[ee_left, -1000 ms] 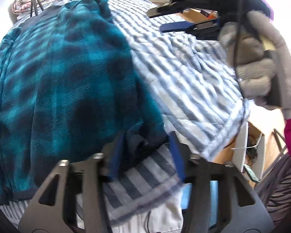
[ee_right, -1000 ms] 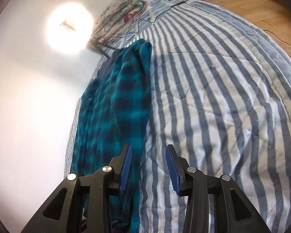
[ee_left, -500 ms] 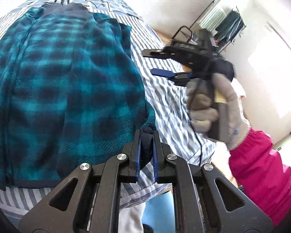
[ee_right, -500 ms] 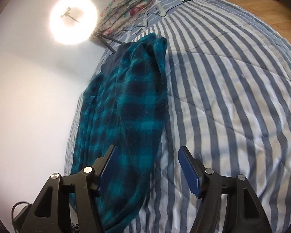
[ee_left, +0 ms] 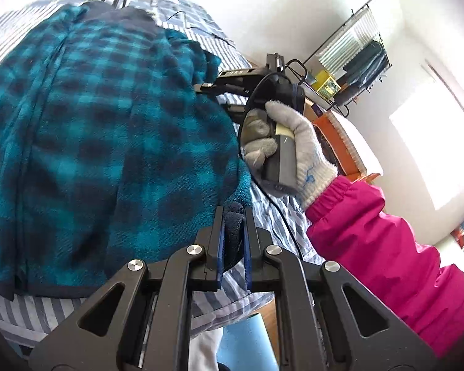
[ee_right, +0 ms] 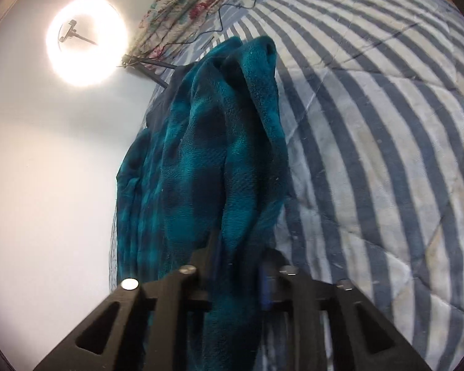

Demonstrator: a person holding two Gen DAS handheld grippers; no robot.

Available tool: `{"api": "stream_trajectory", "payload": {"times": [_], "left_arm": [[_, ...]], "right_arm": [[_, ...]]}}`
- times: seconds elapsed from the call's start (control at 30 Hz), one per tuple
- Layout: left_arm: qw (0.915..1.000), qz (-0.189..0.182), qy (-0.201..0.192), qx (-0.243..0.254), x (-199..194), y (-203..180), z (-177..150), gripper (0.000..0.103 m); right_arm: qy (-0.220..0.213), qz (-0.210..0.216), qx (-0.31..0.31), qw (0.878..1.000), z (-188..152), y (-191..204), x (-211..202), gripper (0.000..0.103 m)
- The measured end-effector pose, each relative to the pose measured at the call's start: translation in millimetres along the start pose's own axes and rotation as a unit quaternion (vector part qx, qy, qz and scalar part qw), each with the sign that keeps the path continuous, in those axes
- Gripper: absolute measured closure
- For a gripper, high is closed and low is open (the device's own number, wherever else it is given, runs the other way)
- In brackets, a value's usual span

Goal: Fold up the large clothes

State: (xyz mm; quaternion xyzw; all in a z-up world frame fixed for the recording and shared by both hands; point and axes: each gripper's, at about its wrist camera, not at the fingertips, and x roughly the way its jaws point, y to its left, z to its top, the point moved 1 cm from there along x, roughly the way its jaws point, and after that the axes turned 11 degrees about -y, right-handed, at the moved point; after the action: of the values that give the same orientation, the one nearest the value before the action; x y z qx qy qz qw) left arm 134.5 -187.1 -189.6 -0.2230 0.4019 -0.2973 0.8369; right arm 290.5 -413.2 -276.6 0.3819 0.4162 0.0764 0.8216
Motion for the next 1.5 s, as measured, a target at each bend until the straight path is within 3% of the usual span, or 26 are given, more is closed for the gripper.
{"api": "stream_trajectory", "payload": {"times": [0.17, 0.3, 0.43, 0.57, 0.73, 0.8, 0.97, 1.03, 1.1, 1.17, 1.3, 1.4, 1.5], "left_arm": [[0.9996, -0.001, -0.004, -0.029, -7.4, 13.7, -5.4, 0.095], [0.9982, 0.002, -0.016, -0.057, -18.1, 30.7, -5.5, 0.095], [0.9953, 0.017, -0.033, -0.089, -37.0, 52.0, -11.7, 0.095], [0.9887, 0.038, -0.049, -0.136, -56.6, 83.7, -20.4, 0.095], [0.9805, 0.064, -0.052, -0.179, -69.3, 117.0, -31.4, 0.095], [0.9776, 0.067, -0.052, -0.193, -70.6, 125.5, -34.7, 0.095], [0.9773, 0.069, -0.053, -0.193, -72.5, 125.3, -38.9, 0.095], [0.9778, 0.071, -0.052, -0.190, -71.7, 122.8, -39.2, 0.095], [0.9776, 0.071, -0.050, -0.192, -67.9, 125.3, -37.1, 0.095], [0.9772, 0.074, -0.052, -0.193, -69.5, 124.3, -38.4, 0.095], [0.9776, 0.081, -0.056, -0.186, -71.5, 122.3, -37.4, 0.095], [0.9782, 0.087, -0.061, -0.178, -75.8, 117.7, -38.2, 0.095], [0.9787, 0.094, -0.066, -0.170, -79.7, 114.5, -39.1, 0.095]], "right_arm": [[0.001, -0.071, -0.080, 0.994, 3.9, 42.8, 3.1, 0.096], [-0.007, -0.144, -0.173, 0.974, 3.3, 98.6, 10.2, 0.097], [-0.004, -0.192, -0.297, 0.935, -14.1, 164.1, 36.5, 0.097], [0.018, -0.207, -0.385, 0.899, -42.1, 209.5, 78.8, 0.098], [0.059, -0.225, -0.493, 0.838, -95.3, 249.7, 150.2, 0.098], [0.070, -0.232, -0.505, 0.828, -107.8, 250.4, 167.6, 0.098], [0.077, -0.233, -0.524, 0.816, -115.5, 248.5, 184.1, 0.098], [0.078, -0.224, -0.521, 0.820, -112.6, 250.3, 180.0, 0.096], [0.084, -0.205, -0.509, 0.832, -108.5, 249.4, 172.2, 0.081], [0.084, -0.169, -0.477, 0.858, -100.9, 248.4, 156.2, 0.068], [0.064, -0.099, -0.395, 0.911, -84.2, 237.1, 95.9, 0.061], [0.054, -0.077, -0.351, 0.932, -86.4, 215.2, 45.6, 0.057], [0.050, -0.076, -0.324, 0.942, -102.3, 185.9, 4.2, 0.047]]}}
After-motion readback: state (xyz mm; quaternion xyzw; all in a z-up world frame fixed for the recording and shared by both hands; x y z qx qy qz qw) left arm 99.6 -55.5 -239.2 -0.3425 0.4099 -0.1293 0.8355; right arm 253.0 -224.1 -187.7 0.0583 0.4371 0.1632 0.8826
